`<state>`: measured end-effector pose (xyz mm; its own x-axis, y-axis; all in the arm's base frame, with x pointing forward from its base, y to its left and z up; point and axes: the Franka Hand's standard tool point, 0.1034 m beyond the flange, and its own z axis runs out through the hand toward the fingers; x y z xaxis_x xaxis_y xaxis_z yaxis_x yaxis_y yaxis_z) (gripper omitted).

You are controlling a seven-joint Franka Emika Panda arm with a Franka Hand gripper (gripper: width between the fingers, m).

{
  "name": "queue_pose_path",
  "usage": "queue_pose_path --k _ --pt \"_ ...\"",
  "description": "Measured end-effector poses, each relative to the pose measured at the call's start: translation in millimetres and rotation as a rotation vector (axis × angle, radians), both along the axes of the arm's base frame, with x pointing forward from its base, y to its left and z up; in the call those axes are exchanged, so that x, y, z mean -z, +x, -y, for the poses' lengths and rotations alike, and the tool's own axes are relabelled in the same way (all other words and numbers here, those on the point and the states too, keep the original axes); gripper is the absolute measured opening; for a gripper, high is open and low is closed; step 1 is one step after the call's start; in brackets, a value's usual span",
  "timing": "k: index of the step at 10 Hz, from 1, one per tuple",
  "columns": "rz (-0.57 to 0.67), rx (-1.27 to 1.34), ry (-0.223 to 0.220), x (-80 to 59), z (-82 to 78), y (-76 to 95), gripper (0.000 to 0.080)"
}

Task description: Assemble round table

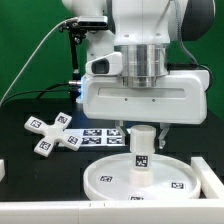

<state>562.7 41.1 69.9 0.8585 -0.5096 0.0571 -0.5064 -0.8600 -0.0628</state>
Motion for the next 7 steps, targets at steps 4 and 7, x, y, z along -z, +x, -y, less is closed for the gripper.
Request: queue_pose_path --k 4,7 --pt "-0.019 0.576 0.103 0.8 1.1 -0.8 0.0407" --pt "-0.030 0.777 0.137 1.3 -1.5 -1.8 0.0407"
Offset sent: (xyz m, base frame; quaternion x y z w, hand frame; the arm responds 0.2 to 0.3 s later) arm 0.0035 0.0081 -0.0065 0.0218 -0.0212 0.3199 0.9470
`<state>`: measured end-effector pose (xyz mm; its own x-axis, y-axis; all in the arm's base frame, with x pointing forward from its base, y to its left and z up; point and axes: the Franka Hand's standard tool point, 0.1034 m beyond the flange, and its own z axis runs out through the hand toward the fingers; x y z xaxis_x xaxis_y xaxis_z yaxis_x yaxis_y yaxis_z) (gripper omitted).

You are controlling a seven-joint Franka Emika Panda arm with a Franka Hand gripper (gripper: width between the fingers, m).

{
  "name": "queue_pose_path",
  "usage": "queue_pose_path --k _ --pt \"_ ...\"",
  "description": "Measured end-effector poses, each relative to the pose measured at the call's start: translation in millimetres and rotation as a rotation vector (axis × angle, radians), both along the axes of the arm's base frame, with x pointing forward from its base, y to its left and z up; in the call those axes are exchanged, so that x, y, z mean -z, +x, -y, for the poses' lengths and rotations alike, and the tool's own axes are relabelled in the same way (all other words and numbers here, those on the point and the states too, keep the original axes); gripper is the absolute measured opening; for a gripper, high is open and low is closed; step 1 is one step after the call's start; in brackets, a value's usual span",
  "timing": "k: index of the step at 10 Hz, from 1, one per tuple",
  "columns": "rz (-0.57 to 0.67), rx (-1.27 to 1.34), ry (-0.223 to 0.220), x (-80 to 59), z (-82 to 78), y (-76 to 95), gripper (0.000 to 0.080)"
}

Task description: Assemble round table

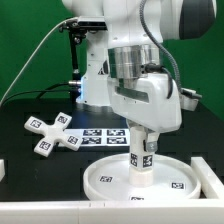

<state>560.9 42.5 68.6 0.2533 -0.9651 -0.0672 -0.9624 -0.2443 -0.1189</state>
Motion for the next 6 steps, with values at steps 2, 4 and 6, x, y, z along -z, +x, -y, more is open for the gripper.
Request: queue_pose_path --k 2,4,6 --pt "0.002 -0.089 -0.009 -0.3 -0.6 -0.4 0.0606" --pt "-0.008 -0.376 -0.031 -4.4 -5.5 -0.5 0.0636" --pt "0.018 -0.580 -0.054 -5.6 -8.2 -2.3 0.0647"
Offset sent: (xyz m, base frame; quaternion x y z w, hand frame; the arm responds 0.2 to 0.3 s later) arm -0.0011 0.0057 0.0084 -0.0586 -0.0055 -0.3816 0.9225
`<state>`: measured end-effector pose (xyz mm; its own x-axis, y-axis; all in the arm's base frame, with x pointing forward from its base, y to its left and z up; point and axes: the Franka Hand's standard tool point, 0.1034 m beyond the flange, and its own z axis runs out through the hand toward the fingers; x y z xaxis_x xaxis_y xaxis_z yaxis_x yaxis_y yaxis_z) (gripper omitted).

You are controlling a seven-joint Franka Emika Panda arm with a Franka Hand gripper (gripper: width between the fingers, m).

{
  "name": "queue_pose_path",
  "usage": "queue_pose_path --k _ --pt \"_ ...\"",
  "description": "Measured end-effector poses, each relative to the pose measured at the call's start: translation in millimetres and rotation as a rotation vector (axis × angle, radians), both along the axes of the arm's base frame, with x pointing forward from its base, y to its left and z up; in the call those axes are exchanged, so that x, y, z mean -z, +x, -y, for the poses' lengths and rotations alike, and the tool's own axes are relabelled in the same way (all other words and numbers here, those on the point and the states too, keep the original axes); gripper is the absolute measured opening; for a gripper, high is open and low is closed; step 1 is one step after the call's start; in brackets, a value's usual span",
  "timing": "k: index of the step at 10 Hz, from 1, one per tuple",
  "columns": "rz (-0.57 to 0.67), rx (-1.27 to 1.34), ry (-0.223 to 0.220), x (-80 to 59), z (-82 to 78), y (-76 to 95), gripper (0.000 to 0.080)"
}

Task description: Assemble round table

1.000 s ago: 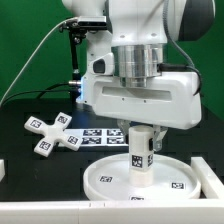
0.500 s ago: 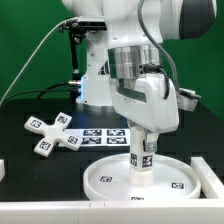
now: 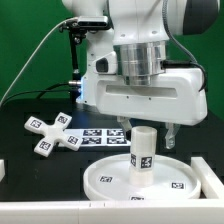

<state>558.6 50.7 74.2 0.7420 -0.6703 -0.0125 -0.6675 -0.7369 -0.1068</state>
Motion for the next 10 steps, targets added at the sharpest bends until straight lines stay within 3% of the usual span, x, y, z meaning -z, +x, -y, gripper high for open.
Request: queue_pose_path --k 3,6,8,9,10 --pt "0.013 -0.194 -0.017 1.5 2.5 0.0 0.0648" --pt "0.030 -0.707 -0.094 0.5 6.6 0.7 0.0648" --pt "0.039 -0.759 -0.097 -3.7 6.4 5.3 0.0648" --pt "0.037 -0.750 -0.097 -2.9 6.5 4.9 0.0520" --pt "0.036 -0.734 -0.095 -2.7 6.5 4.8 0.0520"
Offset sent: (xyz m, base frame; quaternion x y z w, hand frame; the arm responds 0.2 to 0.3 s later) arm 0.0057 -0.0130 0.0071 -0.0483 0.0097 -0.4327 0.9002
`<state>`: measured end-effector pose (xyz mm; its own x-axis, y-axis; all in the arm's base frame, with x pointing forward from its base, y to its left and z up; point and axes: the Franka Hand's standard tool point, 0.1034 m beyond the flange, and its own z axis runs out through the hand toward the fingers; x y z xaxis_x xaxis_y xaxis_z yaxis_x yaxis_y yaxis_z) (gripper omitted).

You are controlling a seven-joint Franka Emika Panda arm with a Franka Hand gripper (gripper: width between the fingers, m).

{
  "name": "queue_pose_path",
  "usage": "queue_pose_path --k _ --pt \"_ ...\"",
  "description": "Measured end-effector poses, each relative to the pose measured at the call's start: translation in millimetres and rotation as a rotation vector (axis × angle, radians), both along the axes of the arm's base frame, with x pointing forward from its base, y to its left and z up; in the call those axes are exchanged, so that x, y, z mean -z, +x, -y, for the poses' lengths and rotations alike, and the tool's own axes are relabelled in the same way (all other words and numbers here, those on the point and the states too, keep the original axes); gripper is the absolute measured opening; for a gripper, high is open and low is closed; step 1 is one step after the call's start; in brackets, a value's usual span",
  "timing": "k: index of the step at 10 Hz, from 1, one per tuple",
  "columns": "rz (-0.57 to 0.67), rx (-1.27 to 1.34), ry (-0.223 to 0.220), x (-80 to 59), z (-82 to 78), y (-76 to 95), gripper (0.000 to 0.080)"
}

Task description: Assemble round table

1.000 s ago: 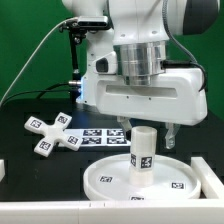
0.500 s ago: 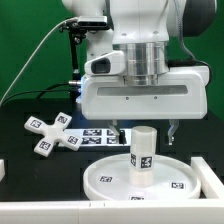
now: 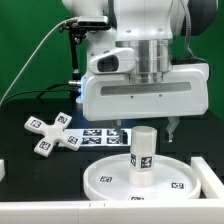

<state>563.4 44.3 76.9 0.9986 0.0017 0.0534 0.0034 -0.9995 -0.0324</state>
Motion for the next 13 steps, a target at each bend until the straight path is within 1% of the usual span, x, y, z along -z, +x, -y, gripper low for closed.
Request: queue_pose_path --k 1,3,5,6,8,10,11,13 --pt "-0.001 0.069 0.001 0.2 2.4 0.2 0.0406" --pt "0.001 0.231 0.007 1.0 2.9 0.4 0.0407" --pt "0.018 0.494 0.014 1.6 2.7 0.2 0.0407" --pt "0.023 0.647 0.034 1.9 4.0 0.6 0.0407" --pt "0.010 1.029 0.106 2.8 5.8 -1.7 0.0407" --pt "-0.020 1.246 0.151 2.9 5.4 -3.0 0.0407" --pt "-0.035 1.324 0.161 3.1 4.7 -3.1 0.0407" --pt "-0.036 1.326 0.161 3.7 4.5 -3.4 0.0407"
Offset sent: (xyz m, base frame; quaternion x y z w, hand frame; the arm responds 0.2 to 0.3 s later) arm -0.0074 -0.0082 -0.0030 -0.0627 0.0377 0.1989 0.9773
